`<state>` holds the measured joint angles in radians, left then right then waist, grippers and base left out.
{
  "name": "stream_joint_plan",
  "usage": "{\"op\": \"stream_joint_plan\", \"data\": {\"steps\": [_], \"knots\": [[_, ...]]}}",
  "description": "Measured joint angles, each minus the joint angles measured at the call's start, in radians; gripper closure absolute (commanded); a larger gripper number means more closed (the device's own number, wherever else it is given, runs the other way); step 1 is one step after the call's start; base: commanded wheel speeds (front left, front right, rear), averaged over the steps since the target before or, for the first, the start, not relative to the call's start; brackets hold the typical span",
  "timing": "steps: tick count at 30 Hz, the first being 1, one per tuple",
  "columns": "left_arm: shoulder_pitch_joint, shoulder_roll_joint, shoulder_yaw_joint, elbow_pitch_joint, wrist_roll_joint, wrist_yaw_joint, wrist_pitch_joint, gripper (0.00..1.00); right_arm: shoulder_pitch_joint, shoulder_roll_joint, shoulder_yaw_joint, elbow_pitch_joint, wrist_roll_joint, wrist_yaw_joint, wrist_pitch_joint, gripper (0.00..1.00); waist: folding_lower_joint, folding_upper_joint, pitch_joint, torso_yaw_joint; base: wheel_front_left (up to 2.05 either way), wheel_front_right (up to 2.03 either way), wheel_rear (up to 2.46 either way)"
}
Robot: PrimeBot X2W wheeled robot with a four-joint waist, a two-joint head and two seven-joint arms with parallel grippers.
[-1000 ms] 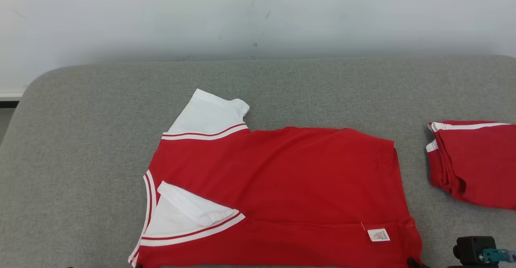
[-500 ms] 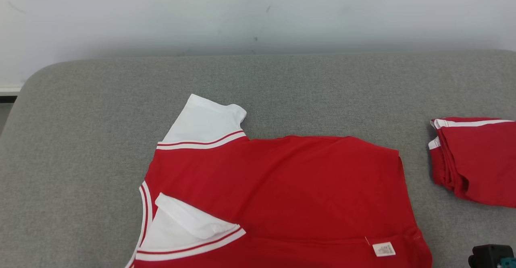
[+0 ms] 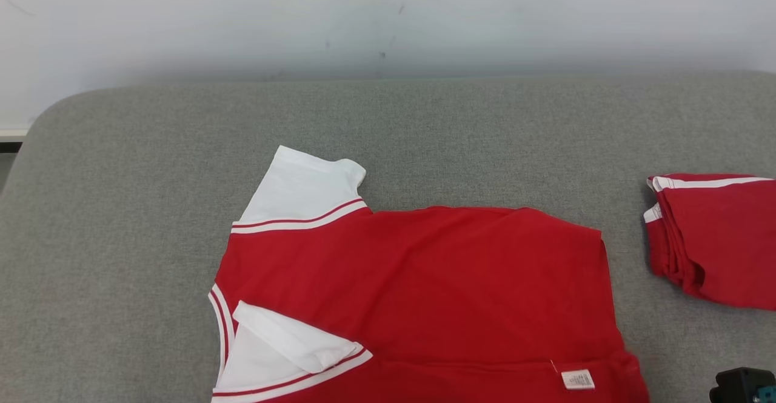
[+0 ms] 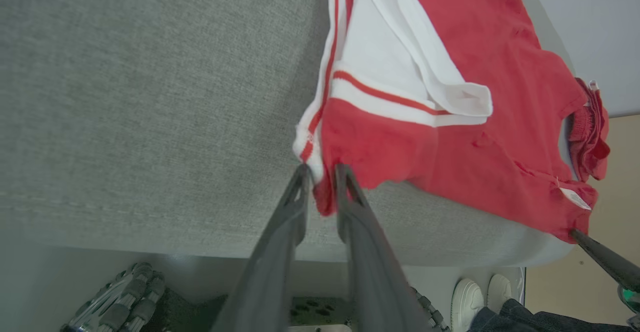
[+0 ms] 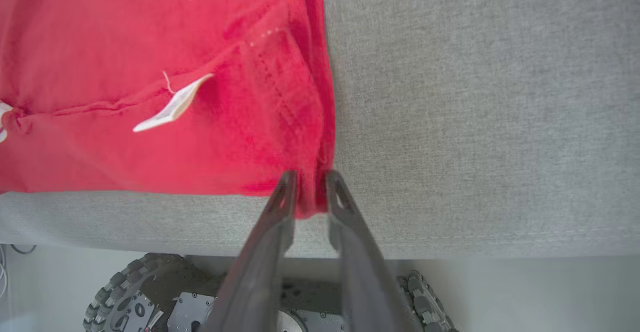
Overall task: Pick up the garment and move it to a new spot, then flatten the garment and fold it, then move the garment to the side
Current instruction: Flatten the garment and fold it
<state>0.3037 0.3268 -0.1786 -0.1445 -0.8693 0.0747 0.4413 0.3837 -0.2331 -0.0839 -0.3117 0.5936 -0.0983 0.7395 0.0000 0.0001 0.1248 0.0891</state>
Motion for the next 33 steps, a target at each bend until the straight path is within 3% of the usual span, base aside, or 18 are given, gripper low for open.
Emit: {"op": "stream_joint_plan", "data": {"steps": [11,18,26,33], "knots": [[-0.046,0.022,0.039,-0.052,0.073,0.015,-0.037,0.0,-0.007,-0.019,-0.037,0.024,-0.013,-0.006,-0.02,0.0,0.0,0.0,-0.034,0.006,0.0,0.0,0.0],[-0.198,0.013,0.049,-0.095,0.205,0.022,-0.17,0.0,-0.177,-0.04,-0.068,-0.003,-0.108,-0.007,-0.157,0.0,0.0,-0.0001,-0.058,0.007,0.0,0.0,0.0],[-0.313,-0.074,-0.075,-0.049,0.367,0.022,-0.302,0.0,-0.303,0.051,0.005,0.058,-0.182,-0.009,-0.35,0.0,0.0,0.0,-0.092,-0.003,0.0,0.0,0.0],[-0.348,-0.082,-0.112,0.046,0.441,0.022,-0.375,0.0,-0.358,0.118,0.077,0.128,-0.245,-0.009,-0.493,0.0,0.0,0.0,-0.114,-0.023,0.0,0.0,0.0]]}}
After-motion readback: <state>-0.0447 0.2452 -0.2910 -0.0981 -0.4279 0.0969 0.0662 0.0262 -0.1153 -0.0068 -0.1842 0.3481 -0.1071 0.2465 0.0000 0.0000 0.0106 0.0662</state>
